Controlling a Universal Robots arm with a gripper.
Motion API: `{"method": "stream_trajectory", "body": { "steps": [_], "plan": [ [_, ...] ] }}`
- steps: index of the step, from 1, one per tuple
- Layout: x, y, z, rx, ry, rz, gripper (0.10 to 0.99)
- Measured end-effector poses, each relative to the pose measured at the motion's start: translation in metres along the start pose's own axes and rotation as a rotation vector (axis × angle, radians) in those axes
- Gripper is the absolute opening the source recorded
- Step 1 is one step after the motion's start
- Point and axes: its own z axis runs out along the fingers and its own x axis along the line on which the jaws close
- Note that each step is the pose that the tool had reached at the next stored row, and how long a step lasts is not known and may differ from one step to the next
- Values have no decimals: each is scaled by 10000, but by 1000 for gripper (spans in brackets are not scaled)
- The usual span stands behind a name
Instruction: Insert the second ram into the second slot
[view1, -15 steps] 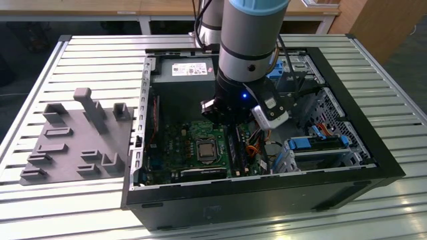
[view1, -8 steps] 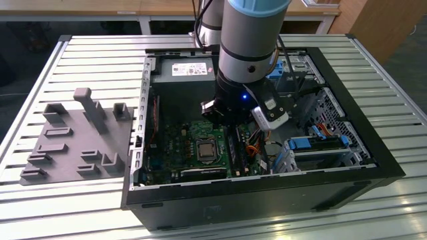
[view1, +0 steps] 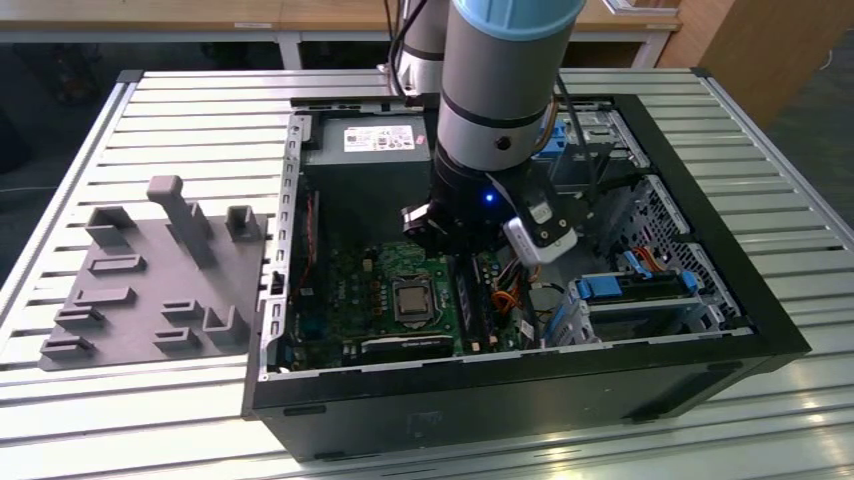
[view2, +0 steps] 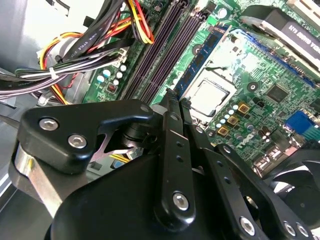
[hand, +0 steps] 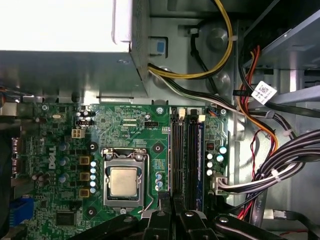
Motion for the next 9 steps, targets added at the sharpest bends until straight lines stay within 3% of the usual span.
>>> {"method": "stream_trajectory", "body": {
  "steps": [9],
  "plan": [
    [0, -2, 30, 2, 1, -1, 133]
  ]
}}
